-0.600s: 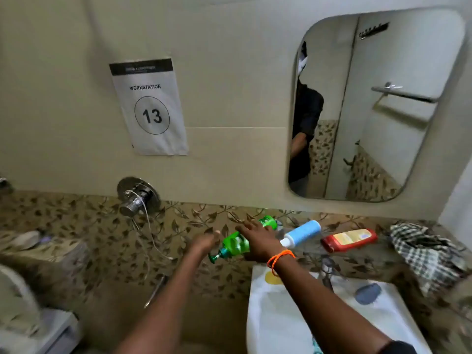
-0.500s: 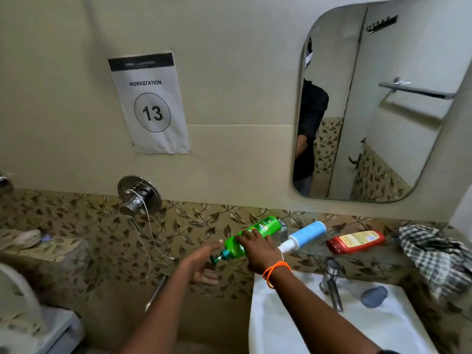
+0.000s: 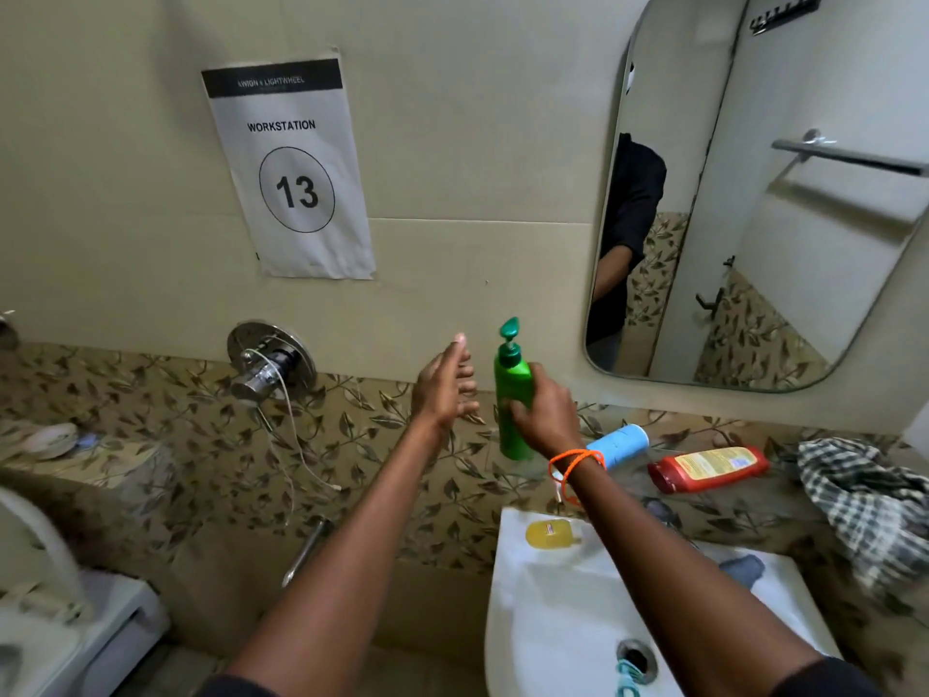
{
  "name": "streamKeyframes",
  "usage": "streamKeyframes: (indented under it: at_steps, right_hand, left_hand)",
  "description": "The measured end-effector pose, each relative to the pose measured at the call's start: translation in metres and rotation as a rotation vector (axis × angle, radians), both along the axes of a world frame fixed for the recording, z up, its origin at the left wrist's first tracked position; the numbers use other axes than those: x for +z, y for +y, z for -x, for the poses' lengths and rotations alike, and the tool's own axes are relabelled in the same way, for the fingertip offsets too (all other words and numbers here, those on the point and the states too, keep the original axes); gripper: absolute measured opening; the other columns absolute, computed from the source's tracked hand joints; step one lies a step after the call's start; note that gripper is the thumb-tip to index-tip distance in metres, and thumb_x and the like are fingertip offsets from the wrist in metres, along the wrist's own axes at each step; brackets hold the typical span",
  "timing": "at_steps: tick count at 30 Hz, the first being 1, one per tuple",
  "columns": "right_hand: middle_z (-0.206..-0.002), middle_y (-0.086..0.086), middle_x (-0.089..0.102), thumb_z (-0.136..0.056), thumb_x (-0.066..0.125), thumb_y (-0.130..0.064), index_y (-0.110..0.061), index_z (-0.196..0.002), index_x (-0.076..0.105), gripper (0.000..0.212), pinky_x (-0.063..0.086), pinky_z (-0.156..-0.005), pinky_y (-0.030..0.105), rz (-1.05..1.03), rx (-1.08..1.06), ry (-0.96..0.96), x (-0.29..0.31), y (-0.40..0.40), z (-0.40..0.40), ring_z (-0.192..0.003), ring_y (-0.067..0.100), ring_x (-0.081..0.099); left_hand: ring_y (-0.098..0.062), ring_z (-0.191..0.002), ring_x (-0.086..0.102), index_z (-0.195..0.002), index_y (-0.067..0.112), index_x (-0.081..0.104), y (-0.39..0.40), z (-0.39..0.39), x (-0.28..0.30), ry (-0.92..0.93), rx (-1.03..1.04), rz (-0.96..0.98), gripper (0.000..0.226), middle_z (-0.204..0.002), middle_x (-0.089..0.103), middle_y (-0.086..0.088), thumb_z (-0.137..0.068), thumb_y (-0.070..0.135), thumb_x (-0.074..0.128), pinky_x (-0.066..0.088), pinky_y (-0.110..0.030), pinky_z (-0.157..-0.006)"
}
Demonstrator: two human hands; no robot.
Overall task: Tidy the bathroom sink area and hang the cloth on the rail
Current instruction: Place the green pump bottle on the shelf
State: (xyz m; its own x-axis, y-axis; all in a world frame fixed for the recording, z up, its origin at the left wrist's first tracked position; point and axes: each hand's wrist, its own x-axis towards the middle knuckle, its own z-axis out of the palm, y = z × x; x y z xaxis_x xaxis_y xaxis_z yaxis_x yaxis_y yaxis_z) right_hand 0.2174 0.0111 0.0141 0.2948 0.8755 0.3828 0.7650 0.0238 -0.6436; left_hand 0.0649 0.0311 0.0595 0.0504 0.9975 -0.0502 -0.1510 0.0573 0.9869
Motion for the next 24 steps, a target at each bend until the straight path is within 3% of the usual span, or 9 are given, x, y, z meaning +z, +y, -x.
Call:
streamKeyframes:
  at_steps: [2,4,8,13,15,17,20,22,24]
  right_hand:
    - [-0.118,0.018,0.072,-0.081,0.076,-0.02,-0.017,-0.128,0.057,0.051,0.056,-0.09,0.045,0.05,0.001,0.149,0.005,0.005,-0.012,-0.107,0.039,0.067]
    - [-0.12,0.016,0.072,-0.079,0.081,-0.018,-0.014,-0.128,0.06,0.054,0.055,-0.095,0.043,0.067,0.025,0.204,0.007,0.01,-0.019,-0.11,0.035,0.067]
    - [-0.12,0.011,0.073,-0.075,0.086,-0.018,-0.013,-0.128,0.062,0.058,0.055,-0.096,0.04,0.08,0.077,0.21,0.008,0.012,-0.025,-0.109,0.029,0.068]
    - [-0.132,0.009,0.068,-0.071,0.091,-0.031,-0.017,-0.139,0.054,0.078,0.054,-0.102,0.037,0.09,0.201,0.202,0.003,-0.004,-0.038,-0.12,0.024,0.065]
    - [-0.139,0.006,0.065,-0.07,0.089,-0.043,-0.022,-0.14,0.053,0.081,0.051,-0.105,0.041,0.142,0.205,0.048,-0.003,-0.015,-0.061,-0.127,0.024,0.061]
    - [-0.145,0.003,0.059,-0.066,0.088,-0.049,-0.03,-0.141,0.052,0.085,0.046,-0.109,0.047,0.36,0.237,-0.302,-0.012,-0.027,-0.09,-0.134,0.027,0.054]
    - [-0.162,-0.001,0.034,-0.072,0.085,-0.029,-0.038,-0.151,0.036,0.093,0.031,-0.113,0.064,0.693,0.278,-0.693,-0.033,-0.041,-0.109,-0.15,0.031,0.027]
    - [-0.158,0.001,0.04,-0.086,0.069,-0.018,-0.039,-0.147,0.039,0.071,0.036,-0.106,0.066,0.602,0.245,-0.753,-0.045,-0.045,-0.107,-0.148,0.031,0.028]
    - [-0.147,0.0,0.051,-0.089,0.064,-0.02,-0.037,-0.138,0.048,0.054,0.043,-0.101,0.058,0.454,0.211,-0.781,-0.051,-0.044,-0.106,-0.14,0.03,0.04]
  left_hand:
    - [-0.033,-0.118,0.065,-0.137,0.008,0.06,0.001,-0.012,-0.008,0.066,-0.089,0.082,0.068,-0.134,0.064,-0.017,-0.099,0.062,0.047,0.06,-0.05,-0.09]
    - [-0.037,-0.125,0.061,-0.142,0.006,0.055,0.0,-0.02,-0.019,0.048,-0.144,0.153,0.072,-0.142,0.06,-0.021,-0.1,0.063,0.044,0.057,-0.051,-0.091]
    - [-0.039,-0.125,0.062,-0.145,0.006,0.053,0.004,-0.031,-0.039,0.013,-0.139,0.185,0.072,-0.142,0.059,-0.023,-0.1,0.062,0.045,0.056,-0.049,-0.092]
    - [-0.03,-0.112,0.063,-0.135,0.015,0.059,0.009,-0.035,-0.053,0.011,-0.049,0.158,0.06,-0.119,0.06,-0.013,-0.099,0.062,0.047,0.056,-0.054,-0.1]
    - [-0.028,-0.105,0.063,-0.131,0.017,0.062,0.011,-0.035,-0.059,0.021,-0.019,0.133,0.056,-0.113,0.06,-0.009,-0.099,0.062,0.048,0.056,-0.056,-0.099]
    - [-0.03,-0.098,0.065,-0.103,0.023,0.068,0.01,-0.037,-0.066,0.041,0.061,0.099,0.042,-0.104,0.063,-0.008,-0.099,0.06,0.049,0.058,-0.056,-0.093]
    - [-0.028,-0.075,0.068,-0.087,0.013,0.071,0.0,-0.048,-0.082,0.1,0.227,0.073,0.054,-0.082,0.07,-0.009,-0.101,0.058,0.047,0.056,-0.042,-0.074]
    - [-0.024,-0.062,0.064,-0.082,0.007,0.074,-0.007,-0.059,-0.095,0.136,0.246,0.087,0.062,-0.071,0.071,-0.009,-0.102,0.058,0.045,0.051,-0.036,-0.065]
    - [-0.024,-0.055,0.062,-0.072,0.008,0.072,-0.014,-0.071,-0.105,0.128,0.183,0.115,0.064,-0.063,0.068,-0.009,-0.102,0.057,0.045,0.049,-0.032,-0.059]
